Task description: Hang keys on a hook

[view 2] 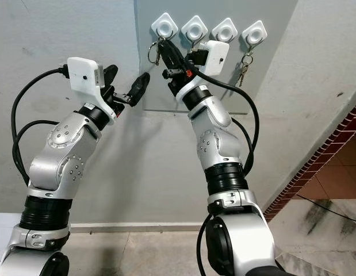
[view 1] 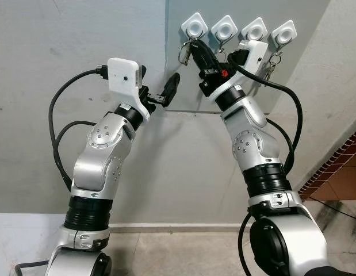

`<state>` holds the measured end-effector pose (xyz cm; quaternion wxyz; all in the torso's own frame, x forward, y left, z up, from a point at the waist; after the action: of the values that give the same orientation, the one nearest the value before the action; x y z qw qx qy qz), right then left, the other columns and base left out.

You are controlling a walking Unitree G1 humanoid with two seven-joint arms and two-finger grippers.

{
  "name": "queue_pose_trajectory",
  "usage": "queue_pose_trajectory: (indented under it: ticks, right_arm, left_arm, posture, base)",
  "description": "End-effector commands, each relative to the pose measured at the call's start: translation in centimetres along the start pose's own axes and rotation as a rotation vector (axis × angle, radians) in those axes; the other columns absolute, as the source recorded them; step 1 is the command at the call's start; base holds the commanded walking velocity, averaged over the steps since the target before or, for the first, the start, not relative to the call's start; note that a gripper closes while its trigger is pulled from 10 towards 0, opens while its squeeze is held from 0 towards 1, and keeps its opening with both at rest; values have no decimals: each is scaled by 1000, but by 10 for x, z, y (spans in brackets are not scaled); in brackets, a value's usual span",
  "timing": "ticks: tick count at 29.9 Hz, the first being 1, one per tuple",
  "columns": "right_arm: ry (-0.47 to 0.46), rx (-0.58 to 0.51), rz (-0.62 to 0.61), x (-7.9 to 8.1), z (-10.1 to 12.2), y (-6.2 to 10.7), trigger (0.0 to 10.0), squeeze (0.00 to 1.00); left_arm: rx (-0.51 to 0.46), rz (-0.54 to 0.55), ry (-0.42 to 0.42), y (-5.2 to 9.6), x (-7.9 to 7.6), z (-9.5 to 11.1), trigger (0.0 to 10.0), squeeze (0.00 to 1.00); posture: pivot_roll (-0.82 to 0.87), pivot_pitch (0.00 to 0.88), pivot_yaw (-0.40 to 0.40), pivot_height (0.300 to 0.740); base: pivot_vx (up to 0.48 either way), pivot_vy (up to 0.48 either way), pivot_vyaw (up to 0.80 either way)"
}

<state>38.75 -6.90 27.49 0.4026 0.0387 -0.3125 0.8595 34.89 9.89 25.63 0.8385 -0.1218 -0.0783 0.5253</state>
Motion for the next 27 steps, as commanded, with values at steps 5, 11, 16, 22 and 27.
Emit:
queue_pose_trajectory:
  ticks: [5, 11, 16, 22, 27]
  right_arm:
    - [-95, -17, -32, -4, -1, 0, 10000, 0]
    - [-146, 1, -61, -7, -12, 9, 10000, 0]
    - [-172, 16, -81, -7, -20, 17, 10000, 0]
    - [-184, 19, -92, -7, -23, 20, 10000, 0]
    - [-177, 16, -95, -8, -21, 20, 10000, 0]
  left_arm:
    - [-32, -8, -3, -2, -2, 11, 10000, 0]
    - [-35, -7, 1, -2, -2, 12, 10000, 0]
    - [-38, -4, 5, -2, -1, 13, 10000, 0]
    - [-39, -3, 10, -2, 0, 13, 10000, 0]
    - [-42, -2, 13, -2, 0, 14, 10000, 0]
  posture:
    - [48, 12, -48, 740]
    - [48, 14, -47, 740]
    - [49, 13, -46, 740]
    - [48, 11, -44, 740]
    - [48, 13, -44, 740]
  base:
    - [0, 0, 0]
    - [0, 0, 0]
    - [0, 0, 0]
    - [0, 0, 0]
    - [0, 0, 0]
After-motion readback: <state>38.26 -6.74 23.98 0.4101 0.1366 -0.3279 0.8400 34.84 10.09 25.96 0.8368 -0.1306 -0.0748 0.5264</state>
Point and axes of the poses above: a point about 5 cm out from each wrist's last joint towards the gripper, its own y axis pointing back from the gripper into the wrist, its own z axis along the axis of the wrist's last joint, x = y × z, the point moved 1 cm from there along -y, pointing out of the wrist towards the gripper, and after that the axes turned 2 degrees about -y, right-handed, at the moved point
